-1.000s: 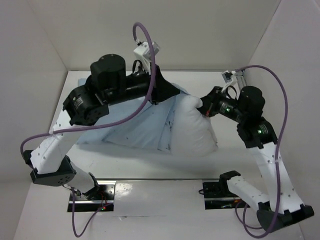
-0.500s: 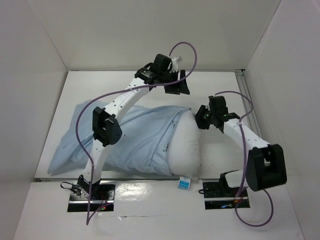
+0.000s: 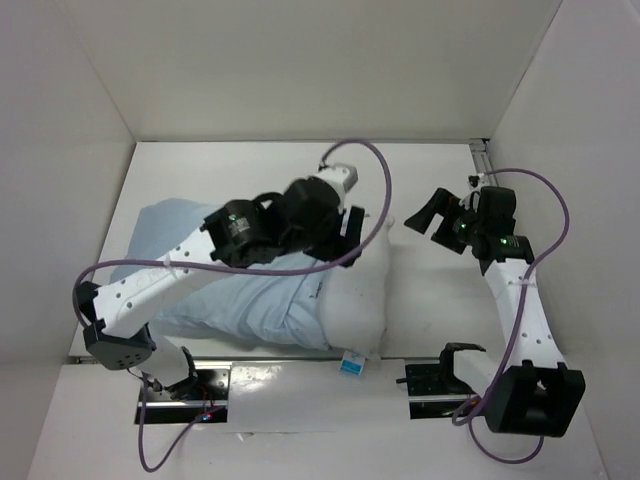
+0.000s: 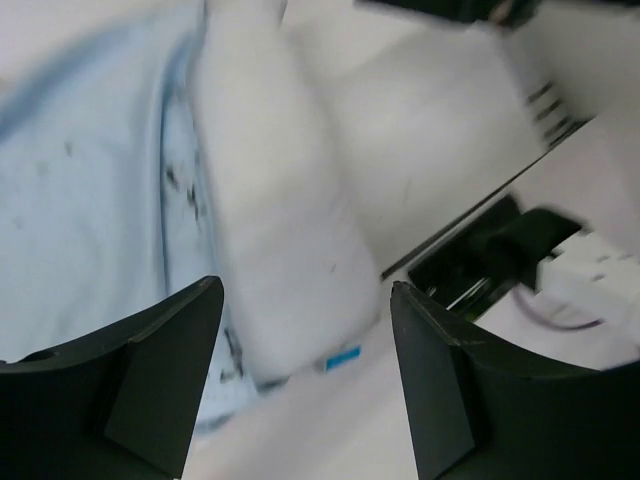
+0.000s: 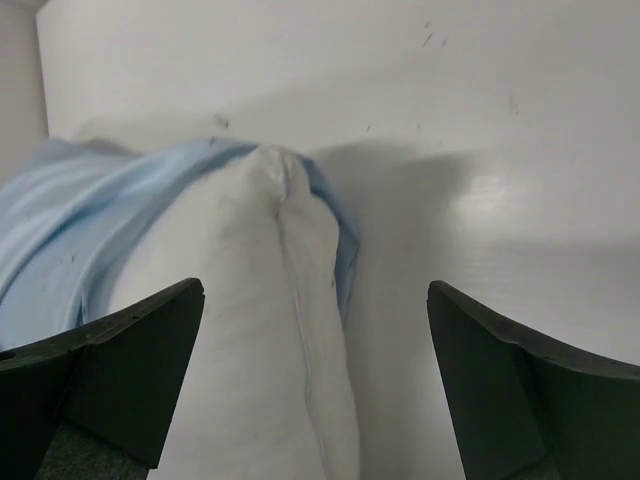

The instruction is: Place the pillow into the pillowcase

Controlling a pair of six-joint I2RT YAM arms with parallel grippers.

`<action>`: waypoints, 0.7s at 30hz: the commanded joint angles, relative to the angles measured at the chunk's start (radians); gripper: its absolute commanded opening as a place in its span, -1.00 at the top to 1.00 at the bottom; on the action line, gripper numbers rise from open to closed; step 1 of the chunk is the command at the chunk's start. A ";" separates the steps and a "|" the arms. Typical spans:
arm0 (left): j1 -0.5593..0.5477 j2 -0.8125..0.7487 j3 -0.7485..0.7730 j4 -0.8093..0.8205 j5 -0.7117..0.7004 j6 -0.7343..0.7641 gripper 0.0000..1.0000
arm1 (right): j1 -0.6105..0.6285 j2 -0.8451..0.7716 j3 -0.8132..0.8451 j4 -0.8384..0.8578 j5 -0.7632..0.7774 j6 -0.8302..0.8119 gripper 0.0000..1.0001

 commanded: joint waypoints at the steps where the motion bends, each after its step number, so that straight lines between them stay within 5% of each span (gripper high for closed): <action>1: -0.094 0.035 -0.120 -0.216 -0.246 -0.197 -0.61 | 0.013 -0.063 0.015 -0.177 -0.113 -0.088 -1.00; 9: -0.216 0.096 -0.237 -0.467 -0.436 -0.584 -0.61 | 0.060 -0.164 -0.126 -0.207 -0.211 -0.086 -1.00; 15: -0.225 0.112 -0.300 -0.469 -0.436 -0.627 -0.55 | 0.102 -0.164 -0.224 -0.149 -0.341 -0.103 -1.00; 18: -0.225 0.150 -0.272 -0.478 -0.436 -0.617 0.24 | 0.173 -0.153 -0.302 -0.011 -0.389 -0.027 -0.98; 19: -0.225 0.159 -0.255 -0.478 -0.436 -0.586 0.99 | 0.206 -0.153 -0.325 0.046 -0.398 0.055 -0.95; 21: -0.225 0.175 -0.183 -0.454 -0.436 -0.539 1.00 | 0.328 -0.133 -0.396 0.256 -0.376 0.143 -0.76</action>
